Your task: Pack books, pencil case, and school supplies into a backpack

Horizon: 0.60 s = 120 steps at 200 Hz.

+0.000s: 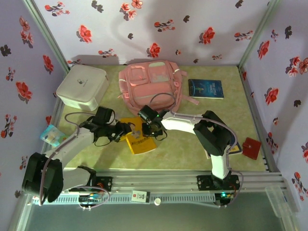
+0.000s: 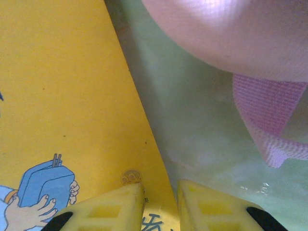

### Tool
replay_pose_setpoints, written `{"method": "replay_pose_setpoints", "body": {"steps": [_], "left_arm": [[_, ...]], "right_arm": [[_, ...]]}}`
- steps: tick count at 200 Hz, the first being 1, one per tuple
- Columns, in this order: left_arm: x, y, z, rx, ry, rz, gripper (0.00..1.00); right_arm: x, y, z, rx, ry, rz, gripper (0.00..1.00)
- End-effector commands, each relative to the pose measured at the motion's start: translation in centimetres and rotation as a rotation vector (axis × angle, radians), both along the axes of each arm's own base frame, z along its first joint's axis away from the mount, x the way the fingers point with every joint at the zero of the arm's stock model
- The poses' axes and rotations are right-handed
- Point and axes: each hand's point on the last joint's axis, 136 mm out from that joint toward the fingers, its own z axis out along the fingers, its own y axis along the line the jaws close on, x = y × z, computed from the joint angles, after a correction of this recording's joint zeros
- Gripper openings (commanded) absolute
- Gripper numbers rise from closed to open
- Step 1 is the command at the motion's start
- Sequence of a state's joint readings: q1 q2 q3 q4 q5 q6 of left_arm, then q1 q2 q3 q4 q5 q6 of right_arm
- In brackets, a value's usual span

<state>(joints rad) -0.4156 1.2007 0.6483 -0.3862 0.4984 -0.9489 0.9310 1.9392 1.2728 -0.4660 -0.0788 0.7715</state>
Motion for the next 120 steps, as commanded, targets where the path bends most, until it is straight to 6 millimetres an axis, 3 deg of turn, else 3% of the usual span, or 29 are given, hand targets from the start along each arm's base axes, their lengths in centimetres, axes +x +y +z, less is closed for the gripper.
{"method": "replay_pose_setpoints", "body": {"steps": [1, 28, 52, 95, 120], "left_arm": [[1.3, -1.9, 1.9, -0.077, -0.055, -0.033, 0.38], [1.3, -1.2, 0.8, -0.021, -0.046, -0.032, 0.33], [1.5, 0.3, 1.3, 0.087, -0.086, -0.031, 0.20], [1.9, 2.2, 5.4, 0.193, -0.204, -0.042, 0.00], [2.7, 2.8, 8.8, 0.216, -0.293, -0.029, 0.00]], "right_arm": [[-0.1, -1.6, -3.3, -0.086, 0.033, -0.034, 0.25], [0.0, -1.6, -3.0, -0.078, 0.021, -0.033, 0.26], [0.0, -1.2, -1.5, -0.037, 0.009, -0.033, 0.31], [1.7, 0.0, 6.0, 0.123, -0.129, -0.049, 0.45], [3.1, -0.3, 10.6, 0.206, -0.229, -0.050, 0.56]]}}
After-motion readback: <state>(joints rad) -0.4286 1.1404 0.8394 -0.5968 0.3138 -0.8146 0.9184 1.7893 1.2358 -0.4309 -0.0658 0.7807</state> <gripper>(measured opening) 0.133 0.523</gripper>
